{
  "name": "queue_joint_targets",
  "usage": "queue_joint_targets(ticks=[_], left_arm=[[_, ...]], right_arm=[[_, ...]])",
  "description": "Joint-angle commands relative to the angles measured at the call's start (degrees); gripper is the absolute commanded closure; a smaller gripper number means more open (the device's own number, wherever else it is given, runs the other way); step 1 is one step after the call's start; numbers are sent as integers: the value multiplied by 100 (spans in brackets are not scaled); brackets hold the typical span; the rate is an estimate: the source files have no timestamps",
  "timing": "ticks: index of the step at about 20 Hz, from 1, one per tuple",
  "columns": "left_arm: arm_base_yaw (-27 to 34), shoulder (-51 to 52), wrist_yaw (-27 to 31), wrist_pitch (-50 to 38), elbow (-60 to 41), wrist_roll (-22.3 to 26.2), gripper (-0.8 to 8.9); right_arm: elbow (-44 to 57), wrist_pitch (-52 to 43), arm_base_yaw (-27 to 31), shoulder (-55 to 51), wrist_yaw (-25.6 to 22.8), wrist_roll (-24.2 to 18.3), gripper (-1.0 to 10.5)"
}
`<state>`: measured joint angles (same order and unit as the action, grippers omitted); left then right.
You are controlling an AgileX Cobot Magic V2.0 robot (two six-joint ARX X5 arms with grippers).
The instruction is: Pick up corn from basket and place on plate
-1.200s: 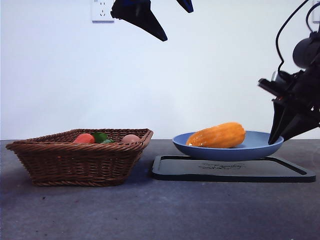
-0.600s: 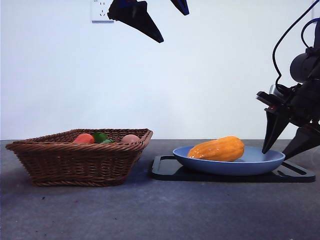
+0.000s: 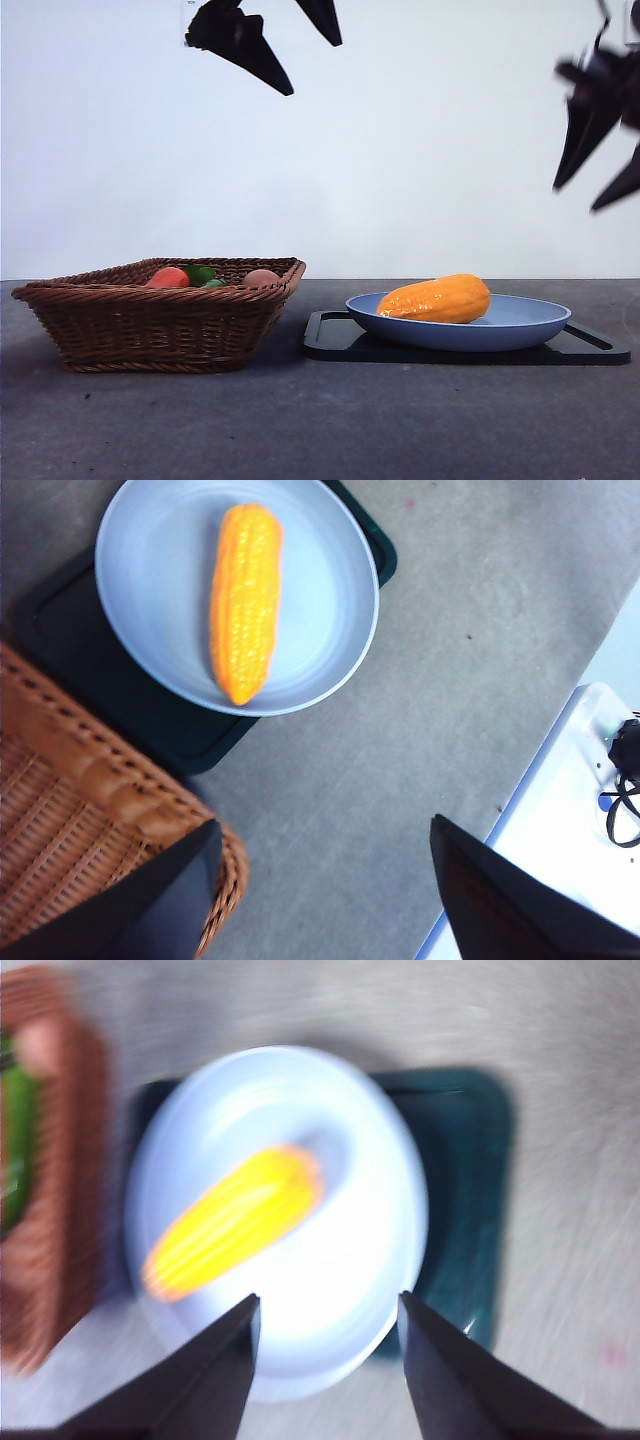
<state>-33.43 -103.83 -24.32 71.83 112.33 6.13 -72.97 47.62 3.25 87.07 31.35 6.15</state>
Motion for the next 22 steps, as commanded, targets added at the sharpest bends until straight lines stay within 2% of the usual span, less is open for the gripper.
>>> queue_joint_targets(ticks=[1, 5, 7, 10, 11, 16, 20, 22], left_arm=[[83, -31, -13, 74, 157, 92, 477], [162, -31, -17, 452, 157, 223, 524], [160, -31, -114, 614, 157, 275, 567], [151, -31, -503, 920, 157, 555, 756], [144, -31, -586, 970, 157, 656, 815], [116, -31, -636, 964, 157, 651, 806], [116, -31, -634, 953, 157, 623, 806], [116, -31, -634, 929, 157, 627, 806]], right_arm=[[-107, 367, -133, -621, 11, -295, 720], [-107, 1241, -597, -1742, -15, -503, 725], [-107, 1622, -874, -2157, -195, -610, 778], [-103, 2090, -1300, -2583, -485, -920, 936], [-98, 2197, -1399, -2675, -483, -988, 944], [-96, 2378, -1502, -2848, -612, -1051, 944], [-96, 2310, -1502, -2848, -568, -643, 944], [-96, 2302, -1502, -2846, -579, -662, 944]])
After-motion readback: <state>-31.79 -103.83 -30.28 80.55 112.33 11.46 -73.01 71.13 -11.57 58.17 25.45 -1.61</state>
